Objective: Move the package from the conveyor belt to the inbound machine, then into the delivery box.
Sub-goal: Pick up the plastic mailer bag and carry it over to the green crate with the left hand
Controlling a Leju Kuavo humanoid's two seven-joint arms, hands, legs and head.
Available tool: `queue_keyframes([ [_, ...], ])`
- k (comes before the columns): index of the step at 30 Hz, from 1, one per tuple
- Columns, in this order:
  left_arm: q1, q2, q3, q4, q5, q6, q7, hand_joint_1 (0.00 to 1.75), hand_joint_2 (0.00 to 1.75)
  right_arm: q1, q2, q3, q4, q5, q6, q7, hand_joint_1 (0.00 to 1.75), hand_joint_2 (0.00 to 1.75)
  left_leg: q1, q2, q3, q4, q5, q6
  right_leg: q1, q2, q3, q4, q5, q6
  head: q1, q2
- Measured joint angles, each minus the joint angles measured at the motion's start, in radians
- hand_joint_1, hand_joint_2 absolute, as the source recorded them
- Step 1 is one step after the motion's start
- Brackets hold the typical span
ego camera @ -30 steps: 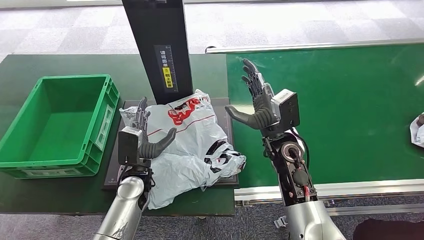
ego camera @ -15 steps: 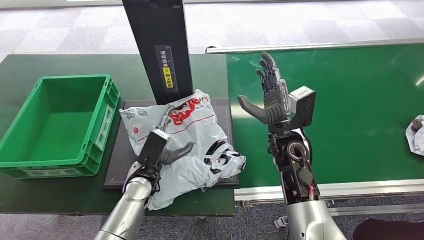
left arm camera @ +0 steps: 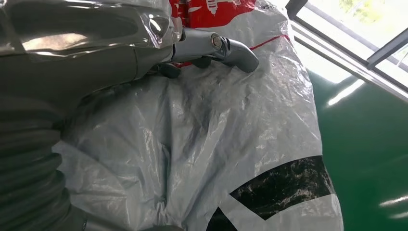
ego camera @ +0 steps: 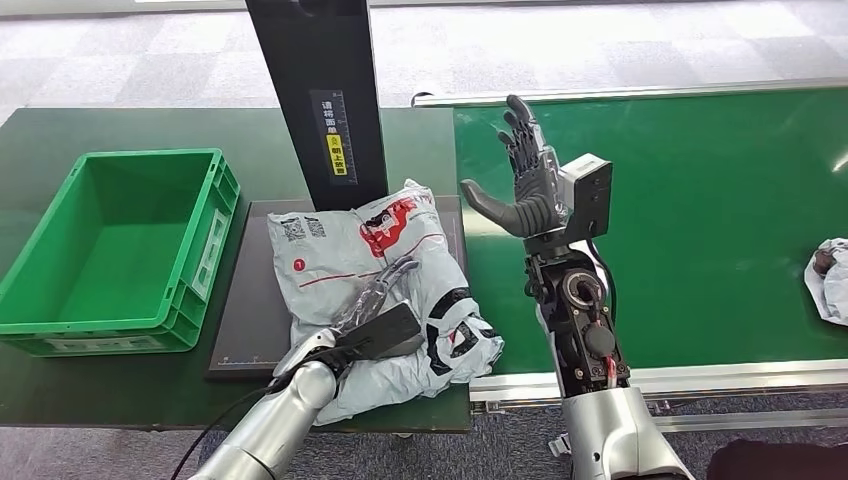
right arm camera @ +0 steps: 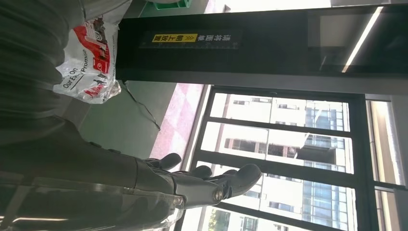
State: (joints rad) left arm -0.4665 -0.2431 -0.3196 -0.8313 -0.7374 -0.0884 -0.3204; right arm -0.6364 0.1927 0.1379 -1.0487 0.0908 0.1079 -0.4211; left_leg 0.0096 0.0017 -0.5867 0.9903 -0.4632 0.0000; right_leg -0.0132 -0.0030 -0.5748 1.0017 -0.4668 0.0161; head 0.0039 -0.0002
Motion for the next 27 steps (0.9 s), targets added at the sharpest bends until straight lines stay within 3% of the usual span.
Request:
queue_keyframes([
  [3, -0.011, -0.005, -0.005, 0.027, -0.009, -0.009, 0.001, 1.3, 1.75, 0.005, 0.0, -0.004, 0.0, 0.01, 0.004, 0.003, 0.0, 1.75, 0.0, 0.0, 0.0, 0.0, 0.0, 0.0, 0.0, 0.0, 0.0, 0.0, 0.0, 0.0, 0.0, 0.0],
  [4, -0.012, -0.006, -0.007, 0.033, -0.012, -0.012, 0.001, 1.59, 1.75, 0.009, 0.0, -0.006, -0.001, 0.013, 0.005, 0.003, 0.0, 1.75, 0.0, 0.0, 0.0, 0.0, 0.0, 0.0, 0.0, 0.0, 0.0, 0.0, 0.0, 0.0, 0.0, 0.0],
  [5, -0.013, -0.007, -0.01, 0.037, -0.015, -0.014, 0.001, 1.66, 1.75, 0.012, 0.0, -0.007, -0.001, 0.016, 0.006, 0.003, 0.0, 1.75, 0.0, 0.0, 0.0, 0.0, 0.0, 0.0, 0.0, 0.0, 0.0, 0.0, 0.0, 0.0, 0.0, 0.0],
  [27, -0.022, -0.017, -0.028, 0.057, -0.043, -0.01, 0.004, 1.75, 1.75, 0.055, -0.003, -0.021, -0.037, 0.026, 0.009, 0.006, 0.0, 1.75, 0.0, 0.0, 0.0, 0.0, 0.0, 0.0, 0.0, 0.0, 0.0, 0.0, 0.0, 0.0, 0.0, 0.0],
])
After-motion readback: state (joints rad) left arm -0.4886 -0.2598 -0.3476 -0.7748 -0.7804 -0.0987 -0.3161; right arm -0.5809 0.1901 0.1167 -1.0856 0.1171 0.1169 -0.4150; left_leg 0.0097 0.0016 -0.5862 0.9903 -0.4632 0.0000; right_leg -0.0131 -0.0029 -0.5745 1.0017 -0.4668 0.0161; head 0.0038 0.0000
